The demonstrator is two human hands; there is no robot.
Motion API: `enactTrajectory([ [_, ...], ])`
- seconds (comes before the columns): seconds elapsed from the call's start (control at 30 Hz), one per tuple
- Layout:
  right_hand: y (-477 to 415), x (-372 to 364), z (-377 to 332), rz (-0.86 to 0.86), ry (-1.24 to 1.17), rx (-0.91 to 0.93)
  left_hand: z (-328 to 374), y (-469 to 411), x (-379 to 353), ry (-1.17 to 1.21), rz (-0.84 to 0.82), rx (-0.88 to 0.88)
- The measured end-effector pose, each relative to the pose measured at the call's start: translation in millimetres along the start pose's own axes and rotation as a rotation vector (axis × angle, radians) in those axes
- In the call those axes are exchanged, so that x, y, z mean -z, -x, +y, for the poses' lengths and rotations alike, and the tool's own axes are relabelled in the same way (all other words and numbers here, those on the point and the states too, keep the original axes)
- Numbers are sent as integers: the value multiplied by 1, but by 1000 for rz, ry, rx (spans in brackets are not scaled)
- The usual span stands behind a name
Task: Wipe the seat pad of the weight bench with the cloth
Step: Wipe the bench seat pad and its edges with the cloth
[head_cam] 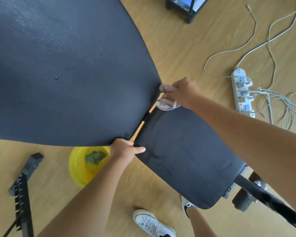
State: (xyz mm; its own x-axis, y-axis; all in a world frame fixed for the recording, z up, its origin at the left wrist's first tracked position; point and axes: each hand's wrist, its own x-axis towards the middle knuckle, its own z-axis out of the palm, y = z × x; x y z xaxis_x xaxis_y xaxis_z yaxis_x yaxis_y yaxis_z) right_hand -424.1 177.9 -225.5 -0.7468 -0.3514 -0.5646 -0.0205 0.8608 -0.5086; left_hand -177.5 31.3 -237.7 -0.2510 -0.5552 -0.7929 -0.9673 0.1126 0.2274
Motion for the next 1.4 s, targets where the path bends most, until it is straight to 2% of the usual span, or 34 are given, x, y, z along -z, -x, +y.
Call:
enactTrajectory([
  [0.13,-3,5,8,-119,81,-5,0,1,2,-24,-2,-15],
  [0.27,48,47,94,-138,97,-211,1,4,2,-23,-14,-15],
  [0.33,63,60,113,-173,121,-287,2,4,1,-11,-18,-15],
  [0.4,54,57,103,-180,100,-273,2,5,1,0,-14,-22],
  [0.57,2,16,3,-143,114,-37,0,1,1,34,-25,-6],
  [0.63,-8,15,-2,-135,126,3,1,-3,3,44,-16,14],
  [0.77,43,42,84,-94,5,-148,-5,-5,4,-2,-1,-3],
  [0.87,101,70,155,-119,85,-304,-5,-2,3,-9,-24,19],
  [0.93,115,84,176,-159,200,-336,-4,-1,2,-12,-29,20],
  [1.0,104,85,169,-163,223,-300,-5,0,2,-7,-26,12],
  [1.2,38,32,72,-109,-10,-98,1,1,4,48,-44,29],
  [1.27,45,41,91,-78,-4,-129,3,2,4,64,-41,33],
  [1.33,79,52,134,-23,-35,-249,5,4,4,80,-38,41],
  [1.4,126,57,177,69,-174,-384,5,7,5,77,-39,46],
])
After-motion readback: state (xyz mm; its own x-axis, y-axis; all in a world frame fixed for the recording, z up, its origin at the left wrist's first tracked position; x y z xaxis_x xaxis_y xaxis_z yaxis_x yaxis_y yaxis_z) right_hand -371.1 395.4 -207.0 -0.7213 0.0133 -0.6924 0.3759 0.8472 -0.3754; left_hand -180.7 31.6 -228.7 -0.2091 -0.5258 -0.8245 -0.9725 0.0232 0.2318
